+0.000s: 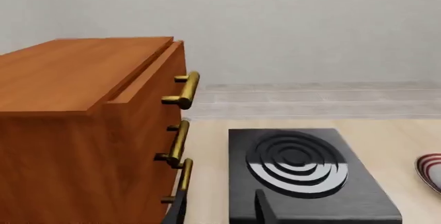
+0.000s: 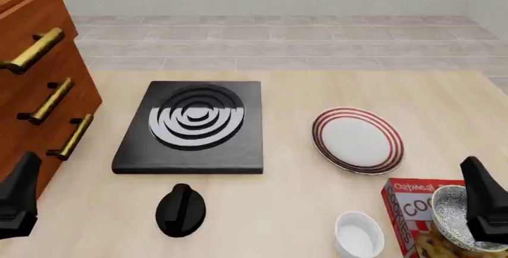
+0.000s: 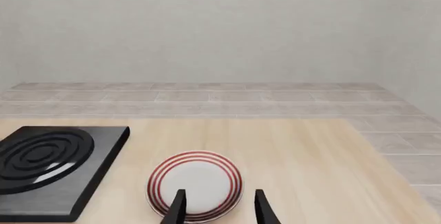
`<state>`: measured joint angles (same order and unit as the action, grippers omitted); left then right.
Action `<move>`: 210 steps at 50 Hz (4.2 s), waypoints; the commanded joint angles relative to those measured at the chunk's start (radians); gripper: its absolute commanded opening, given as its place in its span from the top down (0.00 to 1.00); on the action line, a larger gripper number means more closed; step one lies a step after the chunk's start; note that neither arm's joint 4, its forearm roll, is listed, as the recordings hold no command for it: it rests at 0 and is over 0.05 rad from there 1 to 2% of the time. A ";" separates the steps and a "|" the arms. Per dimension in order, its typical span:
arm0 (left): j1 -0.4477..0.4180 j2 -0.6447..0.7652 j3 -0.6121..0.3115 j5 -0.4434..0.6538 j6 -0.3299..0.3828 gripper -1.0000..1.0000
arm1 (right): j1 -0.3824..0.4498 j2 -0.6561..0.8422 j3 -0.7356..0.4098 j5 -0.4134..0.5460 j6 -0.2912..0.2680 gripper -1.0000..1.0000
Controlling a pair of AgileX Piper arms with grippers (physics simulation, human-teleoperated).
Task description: Pick the akita bowl on the cookies box and place it on the plate.
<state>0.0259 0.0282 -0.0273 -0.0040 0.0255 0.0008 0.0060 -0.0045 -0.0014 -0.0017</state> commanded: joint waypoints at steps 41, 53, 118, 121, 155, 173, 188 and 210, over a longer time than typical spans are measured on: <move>-0.026 -0.021 0.023 0.002 -0.026 0.00 | -0.051 0.238 -0.590 0.448 0.002 0.00; -0.026 -0.021 0.023 0.002 -0.026 0.00 | -0.121 0.321 -0.740 0.694 0.020 0.00; -0.026 -0.021 0.023 0.002 -0.026 0.00 | -0.334 0.290 -0.475 0.772 -0.033 0.00; -0.026 -0.021 0.023 0.002 -0.026 0.00 | -0.338 0.295 -0.456 0.758 -0.029 0.00; -0.026 -0.021 0.023 0.002 -0.026 0.00 | -0.352 0.296 -0.319 0.683 0.023 0.00; -0.026 -0.021 0.023 0.002 -0.026 0.00 | -0.354 0.314 -0.261 0.628 0.032 0.00; -0.026 -0.021 0.023 0.002 -0.026 0.00 | -0.357 0.381 -0.219 0.543 0.043 0.00; -0.026 -0.021 0.023 0.002 -0.026 0.00 | -0.352 0.500 -0.153 0.399 0.056 0.00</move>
<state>0.0000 0.0075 -0.0043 -0.0019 0.0000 -0.3515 0.4626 -0.1845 0.4527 0.0518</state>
